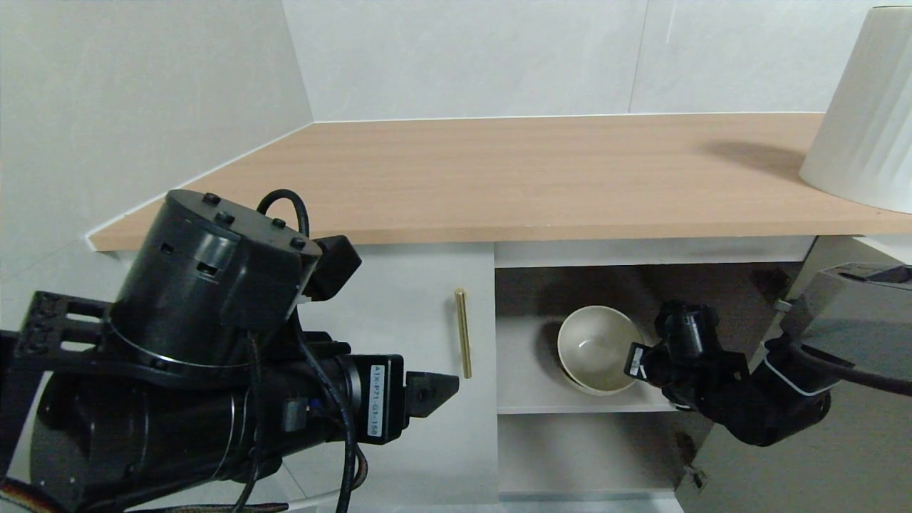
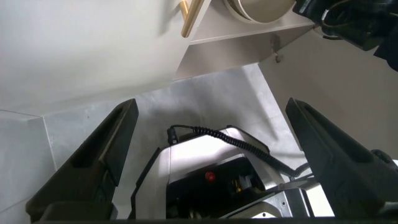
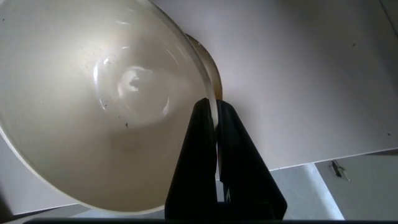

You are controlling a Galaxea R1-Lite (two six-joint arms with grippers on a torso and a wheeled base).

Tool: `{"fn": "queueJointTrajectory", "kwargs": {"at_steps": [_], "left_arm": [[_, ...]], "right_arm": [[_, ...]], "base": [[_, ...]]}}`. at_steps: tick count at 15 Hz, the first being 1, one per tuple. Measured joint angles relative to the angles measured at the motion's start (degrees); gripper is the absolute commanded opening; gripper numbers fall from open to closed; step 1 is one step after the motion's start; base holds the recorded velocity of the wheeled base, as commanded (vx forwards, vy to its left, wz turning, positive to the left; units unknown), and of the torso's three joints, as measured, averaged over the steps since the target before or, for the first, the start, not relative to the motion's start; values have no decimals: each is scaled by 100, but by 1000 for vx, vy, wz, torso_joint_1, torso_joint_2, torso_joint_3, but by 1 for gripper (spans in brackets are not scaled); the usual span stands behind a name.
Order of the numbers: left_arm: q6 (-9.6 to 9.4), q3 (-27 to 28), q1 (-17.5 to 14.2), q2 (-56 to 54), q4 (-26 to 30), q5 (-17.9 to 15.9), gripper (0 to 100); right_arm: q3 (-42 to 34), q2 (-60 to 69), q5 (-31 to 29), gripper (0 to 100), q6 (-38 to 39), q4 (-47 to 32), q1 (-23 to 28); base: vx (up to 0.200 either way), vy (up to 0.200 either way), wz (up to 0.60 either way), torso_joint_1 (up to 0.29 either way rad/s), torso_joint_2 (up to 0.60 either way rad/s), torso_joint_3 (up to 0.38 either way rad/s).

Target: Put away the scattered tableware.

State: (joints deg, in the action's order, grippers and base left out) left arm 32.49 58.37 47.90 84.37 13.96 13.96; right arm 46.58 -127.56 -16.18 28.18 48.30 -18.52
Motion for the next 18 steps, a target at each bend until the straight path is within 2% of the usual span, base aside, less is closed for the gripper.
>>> {"fn": "queueJointTrajectory", "kwargs": {"at_steps": [11, 15, 17, 18], "left_arm": [[27, -11, -7, -50, 2, 0, 100], [9, -265, -29, -389, -2, -17, 100], [-140, -451, -188, -734, -6, -74, 100], [-227, -540, -308, -912, -4, -208, 100]], "right_arm": [[-146, 217, 90, 100, -18, -126, -24], [-679, 1340, 742, 100, -174, -900, -312], [-1023, 2210, 1026, 100, -482, -1458, -560], [-1189, 2662, 1120, 100, -610, -1757, -711]], "base": [[0, 0, 0, 0, 0, 0], [0, 0, 0, 0, 0, 0], [0, 0, 0, 0, 0, 0], [0, 0, 0, 0, 0, 0]]}}
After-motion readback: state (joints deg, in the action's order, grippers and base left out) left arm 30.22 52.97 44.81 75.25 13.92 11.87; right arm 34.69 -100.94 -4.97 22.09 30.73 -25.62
